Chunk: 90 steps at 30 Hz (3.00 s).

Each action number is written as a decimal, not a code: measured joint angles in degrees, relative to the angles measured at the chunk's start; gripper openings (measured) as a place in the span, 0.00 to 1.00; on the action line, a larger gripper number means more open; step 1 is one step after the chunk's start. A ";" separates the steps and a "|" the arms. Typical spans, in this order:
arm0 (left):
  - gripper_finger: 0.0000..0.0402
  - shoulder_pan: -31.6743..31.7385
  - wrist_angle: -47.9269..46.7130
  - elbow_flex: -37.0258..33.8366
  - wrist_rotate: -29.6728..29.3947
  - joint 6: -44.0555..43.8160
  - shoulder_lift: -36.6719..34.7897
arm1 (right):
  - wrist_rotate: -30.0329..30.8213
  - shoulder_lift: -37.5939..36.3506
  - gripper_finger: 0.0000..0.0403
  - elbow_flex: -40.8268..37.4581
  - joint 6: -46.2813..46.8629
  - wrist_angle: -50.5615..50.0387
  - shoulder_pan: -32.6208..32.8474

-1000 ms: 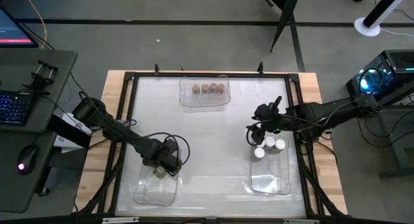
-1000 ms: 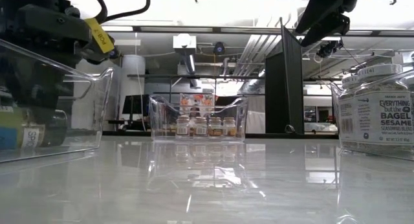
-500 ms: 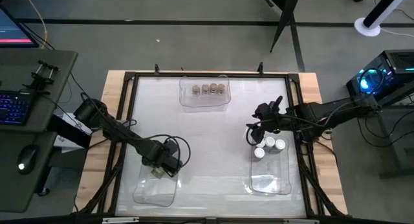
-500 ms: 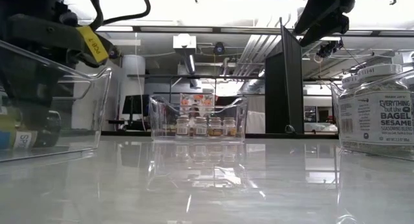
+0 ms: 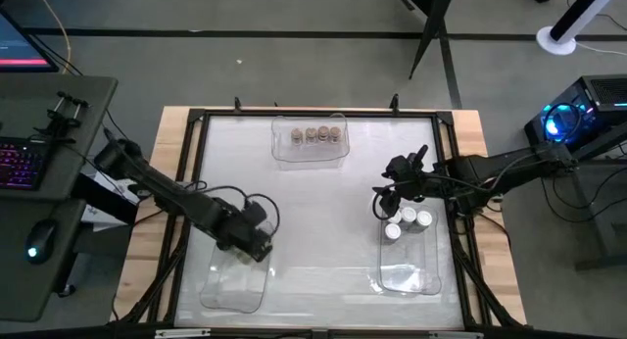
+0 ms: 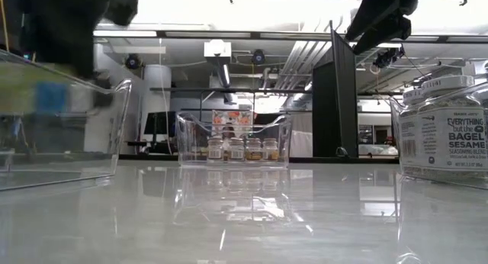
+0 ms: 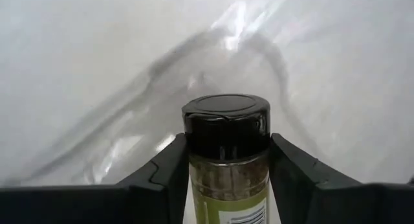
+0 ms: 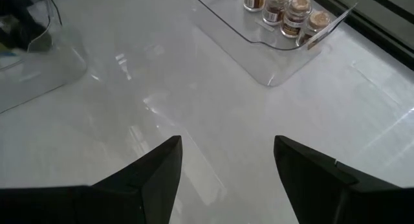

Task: Sort spices by type
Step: Put the green seasoning bottle into the bottom left transparent bin

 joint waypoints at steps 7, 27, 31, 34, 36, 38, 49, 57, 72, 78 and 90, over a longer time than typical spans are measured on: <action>0.38 -5.96 1.03 0.13 -28.75 -0.19 -7.67 | 0.00 0.00 0.60 0.00 0.13 0.35 0.00; 0.15 -21.24 0.58 0.09 -50.44 -7.95 -1.47 | 1.75 0.60 0.60 0.01 1.26 4.37 -0.01; 0.15 -21.05 0.61 0.09 -48.35 -6.49 -3.59 | 1.22 1.29 0.60 0.02 2.11 4.66 -0.12; 0.15 -20.87 0.56 0.09 -43.70 -3.28 -6.14 | -0.17 1.82 0.60 0.02 2.17 6.63 -0.12; 0.16 -19.98 0.52 0.09 -35.17 -1.50 -8.42 | -0.42 2.44 0.60 0.02 1.84 8.59 -0.11; 0.19 -18.93 0.50 0.09 -25.60 -0.39 -10.68 | -0.43 3.18 0.60 0.02 1.02 10.49 -0.15; 0.63 -20.85 3.13 0.09 -2.93 -15.13 -9.64 | -5.98 10.33 0.60 0.02 -1.53 11.12 -0.91; 0.75 -16.53 4.15 0.11 -0.20 -15.94 -2.12 | -8.93 13.88 0.60 0.02 -5.41 11.12 -0.93; 0.74 -14.32 5.77 0.13 13.76 -24.73 6.29 | -11.56 13.92 0.60 0.02 -8.97 10.62 -1.13; 0.74 -15.04 8.46 0.13 14.01 -26.03 9.37 | -10.67 13.92 0.60 0.02 -10.54 10.65 -1.13; 0.73 -15.00 11.01 0.25 15.25 -24.99 14.11 | -10.64 13.91 0.60 0.02 -10.58 10.68 -1.52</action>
